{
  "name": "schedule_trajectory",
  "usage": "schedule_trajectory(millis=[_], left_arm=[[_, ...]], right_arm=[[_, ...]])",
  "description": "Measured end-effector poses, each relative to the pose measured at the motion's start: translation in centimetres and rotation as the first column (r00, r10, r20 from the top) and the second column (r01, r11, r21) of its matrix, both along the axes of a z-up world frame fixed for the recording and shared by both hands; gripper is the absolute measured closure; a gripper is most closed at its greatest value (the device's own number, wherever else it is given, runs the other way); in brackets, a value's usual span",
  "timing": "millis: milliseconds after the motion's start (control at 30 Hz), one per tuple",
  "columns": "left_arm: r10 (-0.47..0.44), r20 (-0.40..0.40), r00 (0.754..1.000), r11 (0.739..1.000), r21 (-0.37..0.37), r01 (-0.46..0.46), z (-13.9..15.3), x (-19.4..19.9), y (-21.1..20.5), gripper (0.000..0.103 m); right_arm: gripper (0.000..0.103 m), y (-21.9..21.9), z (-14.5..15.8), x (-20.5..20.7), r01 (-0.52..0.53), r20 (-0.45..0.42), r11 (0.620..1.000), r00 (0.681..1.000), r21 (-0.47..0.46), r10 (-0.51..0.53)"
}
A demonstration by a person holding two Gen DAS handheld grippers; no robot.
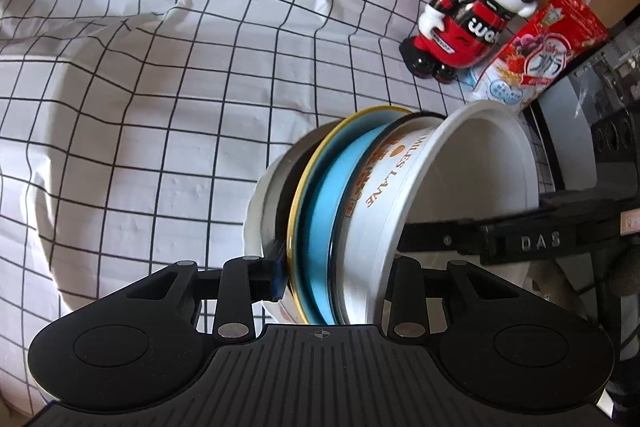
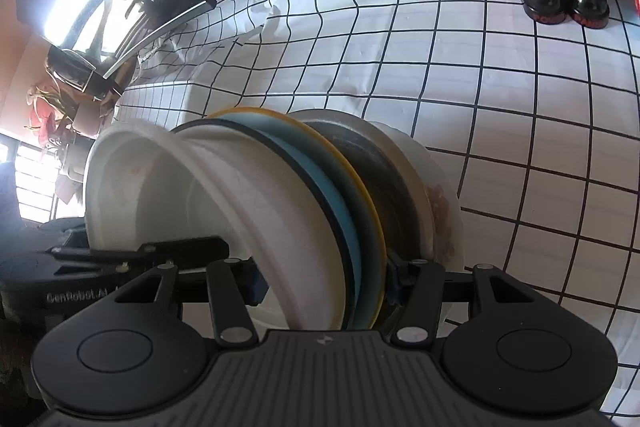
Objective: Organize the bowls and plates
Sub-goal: 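Lower the three-bowl stack into the steel bowl with both tools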
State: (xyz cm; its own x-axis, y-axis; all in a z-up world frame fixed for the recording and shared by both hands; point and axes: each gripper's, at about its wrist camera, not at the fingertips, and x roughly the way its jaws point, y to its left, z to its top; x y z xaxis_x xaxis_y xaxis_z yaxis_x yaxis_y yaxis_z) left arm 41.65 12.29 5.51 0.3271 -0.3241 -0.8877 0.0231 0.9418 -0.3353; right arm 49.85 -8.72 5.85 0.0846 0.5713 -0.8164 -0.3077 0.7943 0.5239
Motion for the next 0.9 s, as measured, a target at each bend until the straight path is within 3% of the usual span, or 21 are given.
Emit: schedule_trajectory(millis=[133, 400, 567, 900], left_arm=[[0.011, 0.009, 1.000, 1.000, 0.006, -0.011, -0.3, 0.3, 0.1, 0.072], [-0.020, 0.010, 1.000, 1.000, 0.018, 0.020, -0.2, 0.6, -0.1, 0.073], [0.019, -0.030, 0.999, 0.998, -0.051, -0.021, -0.9, 1.6, 1.1, 0.074], [0.034, -0.051, 0.998, 0.996, -0.087, -0.038, -2.3, 2.1, 1.4, 0.079]], right_arm=[[0.049, 0.1, 0.9, -0.4, -0.005, 0.065, 0.997, 0.998, -0.073, 0.010], [0.050, -0.3, 1.3, -0.6, -0.006, 0.071, 0.997, 0.997, -0.073, 0.011], [0.050, -0.8, 1.4, -0.5, 0.006, 0.051, 0.999, 0.999, -0.052, -0.003], [0.050, -1.7, 2.5, -1.1, 0.002, 0.049, 0.999, 0.999, -0.046, 0.000]])
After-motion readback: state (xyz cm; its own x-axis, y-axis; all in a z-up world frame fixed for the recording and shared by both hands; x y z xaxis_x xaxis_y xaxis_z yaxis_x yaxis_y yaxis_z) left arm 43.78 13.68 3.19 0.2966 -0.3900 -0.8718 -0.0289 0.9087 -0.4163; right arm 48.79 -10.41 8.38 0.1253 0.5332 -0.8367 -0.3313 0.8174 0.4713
